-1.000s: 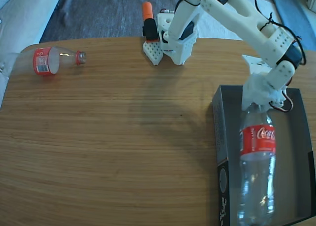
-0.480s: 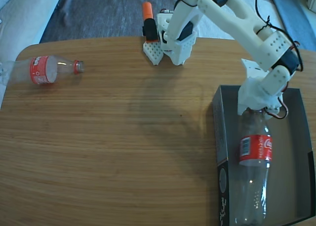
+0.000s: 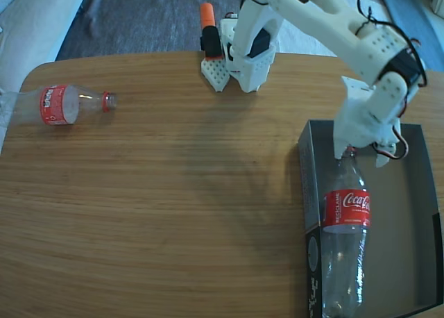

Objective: Grasp the bottles and put them in the box.

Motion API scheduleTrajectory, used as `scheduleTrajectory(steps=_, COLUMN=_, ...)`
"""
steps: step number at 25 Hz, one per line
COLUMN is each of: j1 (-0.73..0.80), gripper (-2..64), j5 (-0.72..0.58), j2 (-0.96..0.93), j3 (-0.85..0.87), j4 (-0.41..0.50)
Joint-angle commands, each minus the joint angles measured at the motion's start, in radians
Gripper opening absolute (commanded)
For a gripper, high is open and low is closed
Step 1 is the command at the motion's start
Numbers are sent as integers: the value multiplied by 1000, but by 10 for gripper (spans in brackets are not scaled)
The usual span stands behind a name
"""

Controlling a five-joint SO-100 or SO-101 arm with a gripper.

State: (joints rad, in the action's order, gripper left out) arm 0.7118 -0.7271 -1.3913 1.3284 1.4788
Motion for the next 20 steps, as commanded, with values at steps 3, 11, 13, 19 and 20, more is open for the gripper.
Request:
scheduleTrajectory(steps=3, j1=-23, gripper=352, j5=-3, j2=-153, j3=-44, j4=110)
scheduleTrajectory(steps=11, j1=-222, gripper=352, j5=28, j2=-275, j3=-44, j4=179)
scheduleTrajectory(steps=13, j1=-308, gripper=352, j5=72, j2=-279, j3=-44, j4=179)
scheduleTrajectory(steps=19, j1=-663, gripper=352, j5=77, j2=-278, j3=-57, j4=179)
scheduleTrajectory(steps=20, j1=-730, gripper=352, j5=77, j2=-278, j3=-58, j4=178)
